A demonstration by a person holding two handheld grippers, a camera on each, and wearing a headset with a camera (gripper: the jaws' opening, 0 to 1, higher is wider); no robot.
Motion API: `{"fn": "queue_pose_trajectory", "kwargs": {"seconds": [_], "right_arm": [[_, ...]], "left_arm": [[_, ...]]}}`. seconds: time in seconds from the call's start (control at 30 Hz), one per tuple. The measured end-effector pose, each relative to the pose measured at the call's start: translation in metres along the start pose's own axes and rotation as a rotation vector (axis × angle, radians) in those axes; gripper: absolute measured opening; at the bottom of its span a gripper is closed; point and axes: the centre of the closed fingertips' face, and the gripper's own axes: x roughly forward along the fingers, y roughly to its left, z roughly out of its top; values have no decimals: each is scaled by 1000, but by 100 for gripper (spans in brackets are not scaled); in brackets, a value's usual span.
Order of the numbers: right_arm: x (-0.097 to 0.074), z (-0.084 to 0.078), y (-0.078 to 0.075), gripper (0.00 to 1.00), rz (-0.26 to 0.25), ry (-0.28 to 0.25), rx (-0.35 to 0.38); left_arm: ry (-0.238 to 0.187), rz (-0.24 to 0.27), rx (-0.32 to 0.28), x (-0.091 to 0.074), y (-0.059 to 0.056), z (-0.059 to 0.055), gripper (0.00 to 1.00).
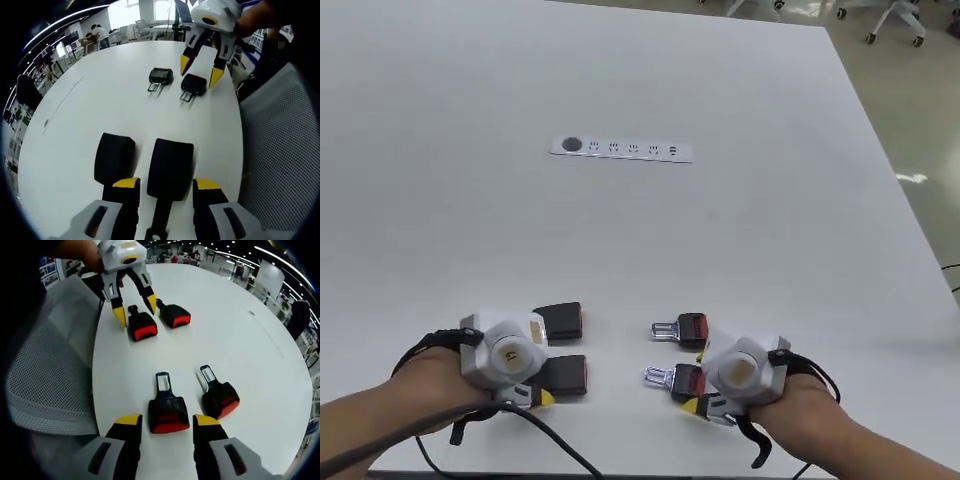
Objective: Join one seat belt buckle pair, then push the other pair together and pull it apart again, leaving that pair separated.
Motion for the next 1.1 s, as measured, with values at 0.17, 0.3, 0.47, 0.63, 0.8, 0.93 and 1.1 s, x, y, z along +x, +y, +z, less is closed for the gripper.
{"fn": "queue_pose_trajectory", "kwargs": {"seconds": [0.17,0.3,0.47,0.63,0.8,0.93,1.1], "right_arm": [[4,-4,2,35,18,20,-20],[6,-6,1,35,23,28,-30],[10,-6,1,34,35,37,-50],[11,-9,0,33,53,40,-50],[12,-9,-1,33,73,38,-80],[14,-7,-2,33,77,48,-102],[18,-4,0,33,94,51,-130]], "left_arm": [[-15,-17,-13,4,-1,3,42],[15,-36,22,9,-4,-3,41],[32,-32,42,8,-3,-2,39],[35,-39,72,10,-3,0,38],[39,-51,102,11,-4,0,37],[45,-52,102,11,-7,1,37],[46,-55,106,11,-6,0,36]]}}
